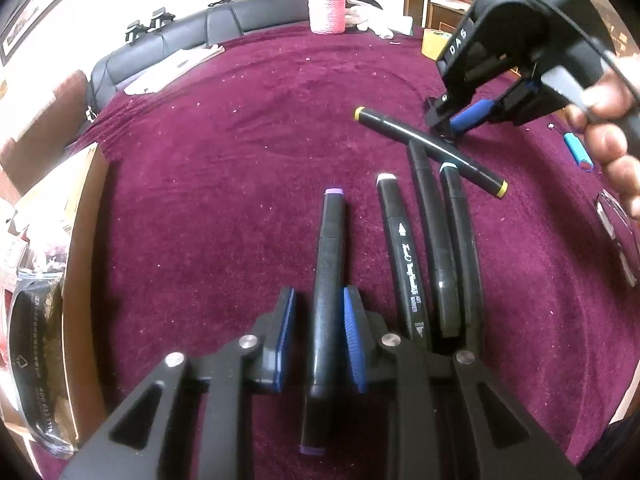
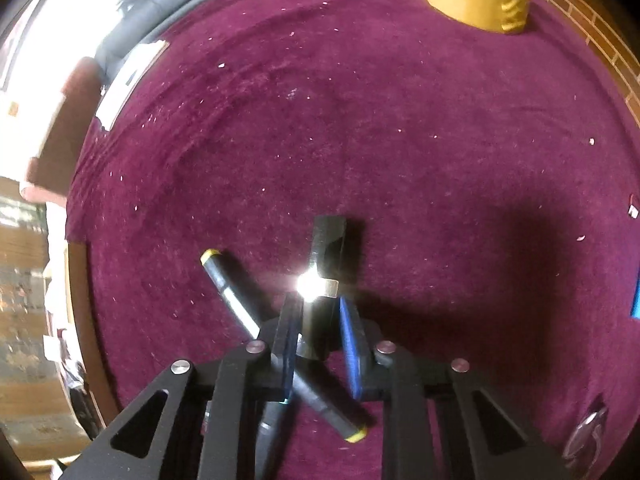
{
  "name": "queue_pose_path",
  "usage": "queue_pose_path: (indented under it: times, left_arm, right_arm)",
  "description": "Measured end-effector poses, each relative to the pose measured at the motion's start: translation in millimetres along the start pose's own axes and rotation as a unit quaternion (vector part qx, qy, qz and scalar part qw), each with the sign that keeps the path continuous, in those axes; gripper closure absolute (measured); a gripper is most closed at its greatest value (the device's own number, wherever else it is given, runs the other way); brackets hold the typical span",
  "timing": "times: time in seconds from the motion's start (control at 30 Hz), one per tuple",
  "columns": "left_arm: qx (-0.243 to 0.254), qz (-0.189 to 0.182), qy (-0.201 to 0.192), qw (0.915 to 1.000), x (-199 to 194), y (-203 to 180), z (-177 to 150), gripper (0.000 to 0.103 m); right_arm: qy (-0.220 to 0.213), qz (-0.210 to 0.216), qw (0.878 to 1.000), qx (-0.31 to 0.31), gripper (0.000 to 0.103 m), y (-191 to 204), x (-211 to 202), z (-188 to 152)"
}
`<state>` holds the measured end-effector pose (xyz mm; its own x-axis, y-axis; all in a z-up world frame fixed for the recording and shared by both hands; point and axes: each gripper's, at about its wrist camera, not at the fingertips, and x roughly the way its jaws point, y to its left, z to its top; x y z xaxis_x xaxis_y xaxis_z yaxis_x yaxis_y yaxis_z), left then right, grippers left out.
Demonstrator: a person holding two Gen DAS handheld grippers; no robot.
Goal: Organize objects
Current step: 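Grasp a black marker with the left tool while the right tool grasps the black tube, then hold the marker in the left tool while the right tool lifts the black tube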
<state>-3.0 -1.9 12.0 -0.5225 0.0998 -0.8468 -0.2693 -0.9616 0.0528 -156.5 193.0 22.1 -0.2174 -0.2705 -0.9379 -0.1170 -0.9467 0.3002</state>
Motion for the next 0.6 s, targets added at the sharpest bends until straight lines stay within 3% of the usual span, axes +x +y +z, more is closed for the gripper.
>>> queue_pose_path:
  times: [0.17,0.23,0.4,0.6]
  left_arm:
    - [-0.016,-0.017,-0.007,0.9997,0,6,1,0.080]
    - [-0.018,-0.015,-0.011,0.9997,0,7,2,0.089]
    - [-0.051,-0.042,-0.008,0.9978,0,18,5,0.089]
    - [-0.060,-0.051,-0.014,0.9968,-7,17,7,0.089]
  right_arm:
    - [-0.013,0.026,1.000,0.004,0.083,-15,-17,-22]
    - [-0.022,0.031,0.999,0.000,0.083,-17,-28,-34]
    - [-0.045,0.044,0.998,-0.018,0.084,-19,-55,-58]
    - [-0.041,0.062,0.997,-0.022,0.084,-18,-63,-85]
